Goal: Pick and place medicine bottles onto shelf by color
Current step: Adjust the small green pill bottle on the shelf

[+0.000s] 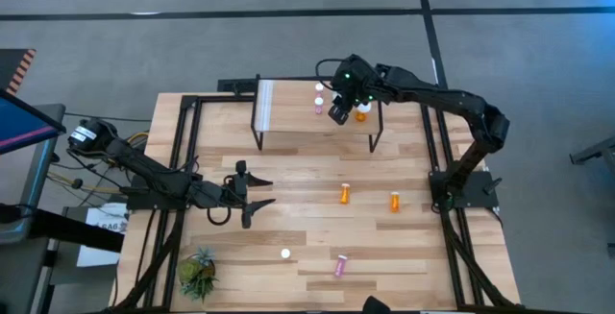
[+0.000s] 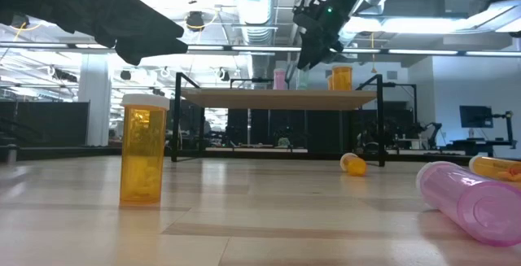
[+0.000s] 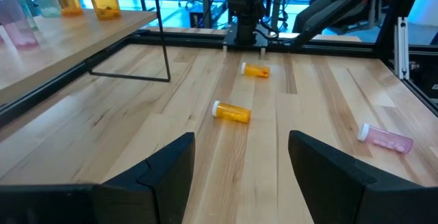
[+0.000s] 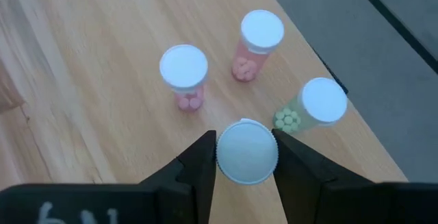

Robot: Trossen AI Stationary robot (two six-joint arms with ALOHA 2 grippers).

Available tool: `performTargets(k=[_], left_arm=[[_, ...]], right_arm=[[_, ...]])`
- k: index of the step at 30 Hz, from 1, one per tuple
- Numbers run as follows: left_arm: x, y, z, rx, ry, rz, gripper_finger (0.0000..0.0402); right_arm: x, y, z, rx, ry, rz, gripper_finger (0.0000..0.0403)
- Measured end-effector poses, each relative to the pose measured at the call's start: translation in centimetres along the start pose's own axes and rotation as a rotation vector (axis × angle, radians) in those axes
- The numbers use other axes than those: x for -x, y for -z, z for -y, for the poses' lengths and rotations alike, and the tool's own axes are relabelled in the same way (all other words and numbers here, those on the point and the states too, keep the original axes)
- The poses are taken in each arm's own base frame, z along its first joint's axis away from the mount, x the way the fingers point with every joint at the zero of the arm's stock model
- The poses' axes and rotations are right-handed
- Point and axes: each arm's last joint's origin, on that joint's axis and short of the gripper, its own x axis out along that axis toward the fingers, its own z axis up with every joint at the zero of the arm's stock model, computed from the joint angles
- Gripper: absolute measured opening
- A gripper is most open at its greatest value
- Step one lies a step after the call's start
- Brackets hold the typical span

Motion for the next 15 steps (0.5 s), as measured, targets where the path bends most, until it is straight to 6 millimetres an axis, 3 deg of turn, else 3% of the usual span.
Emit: performTargets(k=[15], left_arm=[[0.0, 0.0, 0.0, 0.003, 0.0, 0.0, 0.0225]], right_arm=[[0.01, 0.18, -0.12, 0.021, -0.001, -0.019, 0.0152]])
